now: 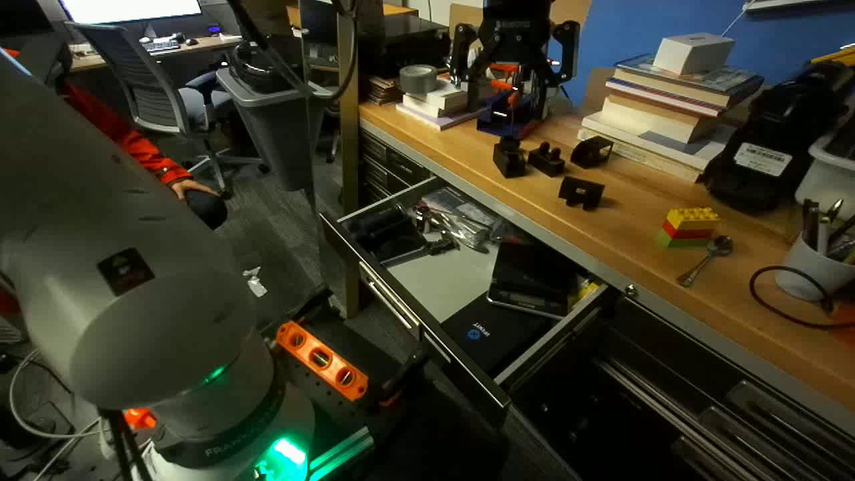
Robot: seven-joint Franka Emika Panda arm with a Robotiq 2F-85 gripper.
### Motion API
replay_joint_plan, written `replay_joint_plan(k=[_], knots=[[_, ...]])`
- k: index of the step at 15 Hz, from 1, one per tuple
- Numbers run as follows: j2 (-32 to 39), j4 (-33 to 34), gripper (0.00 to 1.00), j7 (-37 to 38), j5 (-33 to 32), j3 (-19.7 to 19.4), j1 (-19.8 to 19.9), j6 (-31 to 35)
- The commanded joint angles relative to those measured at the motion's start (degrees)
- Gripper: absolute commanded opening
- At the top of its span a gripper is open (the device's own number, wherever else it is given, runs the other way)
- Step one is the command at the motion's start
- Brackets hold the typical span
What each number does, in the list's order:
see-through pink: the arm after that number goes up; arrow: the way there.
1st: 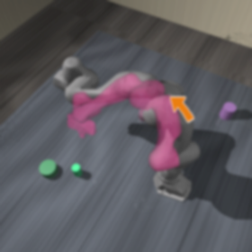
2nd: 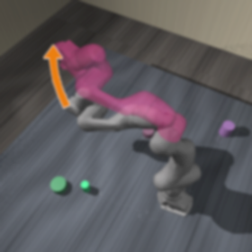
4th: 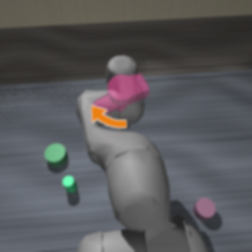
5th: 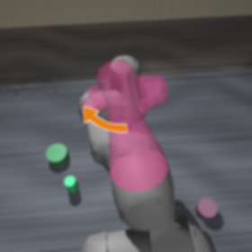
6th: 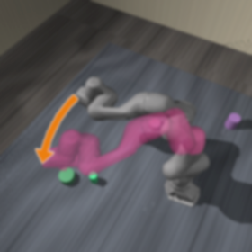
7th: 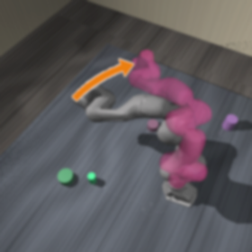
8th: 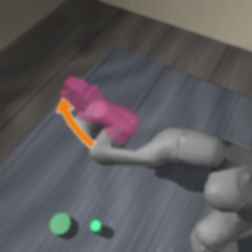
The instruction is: Put the black objects in the drawer and close it
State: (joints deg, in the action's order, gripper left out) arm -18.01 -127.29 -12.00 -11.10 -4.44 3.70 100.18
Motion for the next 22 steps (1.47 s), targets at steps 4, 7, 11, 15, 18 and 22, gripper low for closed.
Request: replay_joint_plan(k=[4,7,11,15,18,22], knots=[[-0.17,0.71,1.00,0.07,-0.05,-0.23,-0.28,-0.02],[0.03,1.00,1.00,0.17,0.37,-0.27,-0.33,-0.07],[1.02,-0.81,1.00,8.49,-1.31,0.63,0.43,8.50],[3.97,-3.22,1.00,14.30,-1.63,0.70,1.18,22.75],[8.52,-1.98,1.00,24.59,-0.71,1.04,2.29,25.82],[14.98,2.46,1.00,37.94,0.30,1.61,2.09,23.87]])
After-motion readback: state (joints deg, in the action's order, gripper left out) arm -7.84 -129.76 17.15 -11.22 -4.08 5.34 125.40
